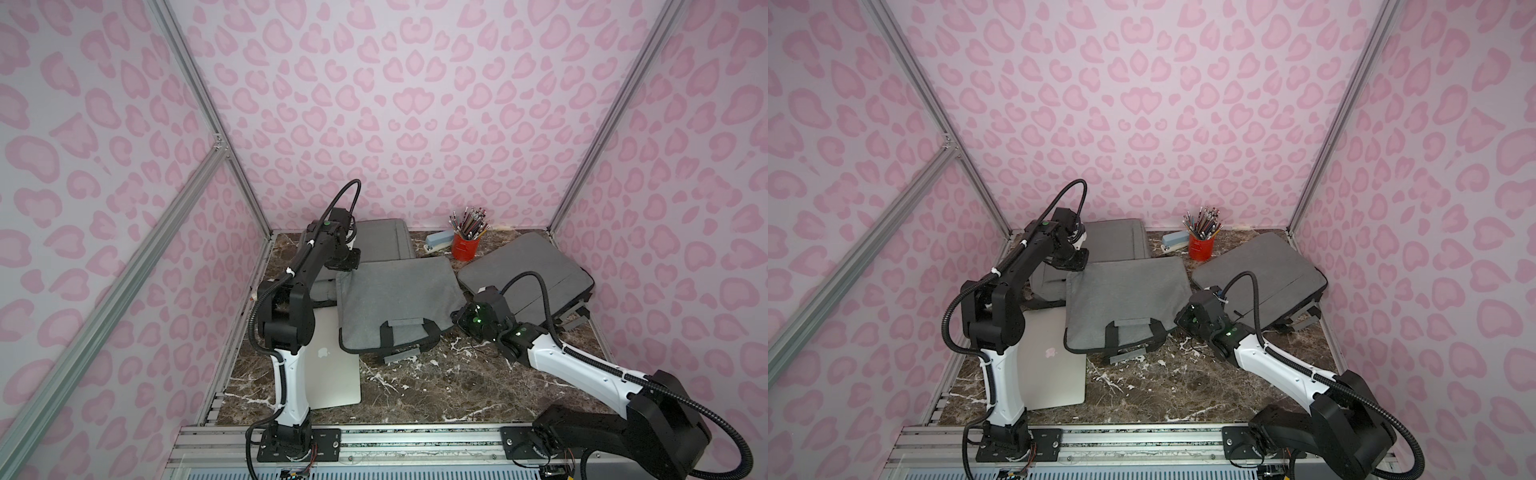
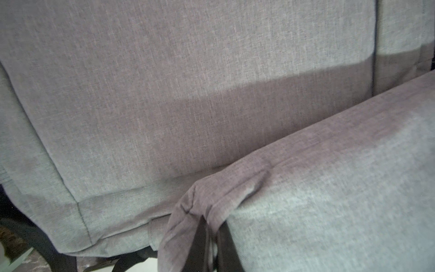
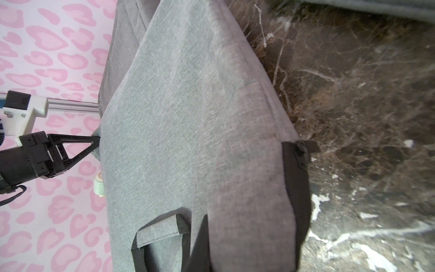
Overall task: Open the zippered laptop bag and take out the laptop
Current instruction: Adjust the zippered laptop bag at the center of the board.
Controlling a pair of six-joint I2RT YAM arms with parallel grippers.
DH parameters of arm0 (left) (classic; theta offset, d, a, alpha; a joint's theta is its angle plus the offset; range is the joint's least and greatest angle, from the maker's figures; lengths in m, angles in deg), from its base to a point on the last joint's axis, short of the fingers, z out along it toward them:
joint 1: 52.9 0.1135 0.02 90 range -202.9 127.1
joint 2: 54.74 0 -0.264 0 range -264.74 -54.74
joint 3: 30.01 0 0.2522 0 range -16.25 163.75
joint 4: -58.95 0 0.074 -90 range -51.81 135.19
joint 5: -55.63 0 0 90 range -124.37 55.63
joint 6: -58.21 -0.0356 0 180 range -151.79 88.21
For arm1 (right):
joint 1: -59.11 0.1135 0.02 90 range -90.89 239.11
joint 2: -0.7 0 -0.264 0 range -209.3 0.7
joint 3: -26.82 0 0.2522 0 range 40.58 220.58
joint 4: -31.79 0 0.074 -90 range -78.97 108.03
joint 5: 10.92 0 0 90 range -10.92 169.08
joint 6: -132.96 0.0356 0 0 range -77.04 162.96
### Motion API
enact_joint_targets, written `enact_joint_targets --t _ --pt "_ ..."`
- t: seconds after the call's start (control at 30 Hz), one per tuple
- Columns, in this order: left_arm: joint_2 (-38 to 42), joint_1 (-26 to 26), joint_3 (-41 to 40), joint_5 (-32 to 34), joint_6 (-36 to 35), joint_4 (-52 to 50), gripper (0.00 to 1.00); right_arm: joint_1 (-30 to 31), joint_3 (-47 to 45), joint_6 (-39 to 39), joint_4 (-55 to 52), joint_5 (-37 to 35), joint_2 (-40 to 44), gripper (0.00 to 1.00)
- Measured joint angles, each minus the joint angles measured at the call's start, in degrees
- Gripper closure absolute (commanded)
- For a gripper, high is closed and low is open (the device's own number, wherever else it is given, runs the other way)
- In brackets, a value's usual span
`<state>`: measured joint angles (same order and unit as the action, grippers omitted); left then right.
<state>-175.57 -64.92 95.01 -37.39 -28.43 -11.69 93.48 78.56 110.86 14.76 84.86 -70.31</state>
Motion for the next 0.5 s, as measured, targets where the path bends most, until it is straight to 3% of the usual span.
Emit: enact_joint_targets --t 0.5 --pt "6.3 -0.9 -4.6 -1.0 1.8 1.2 0.98 -1.9 -1.6 -1.0 0.0 0.7 1.7 1.0"
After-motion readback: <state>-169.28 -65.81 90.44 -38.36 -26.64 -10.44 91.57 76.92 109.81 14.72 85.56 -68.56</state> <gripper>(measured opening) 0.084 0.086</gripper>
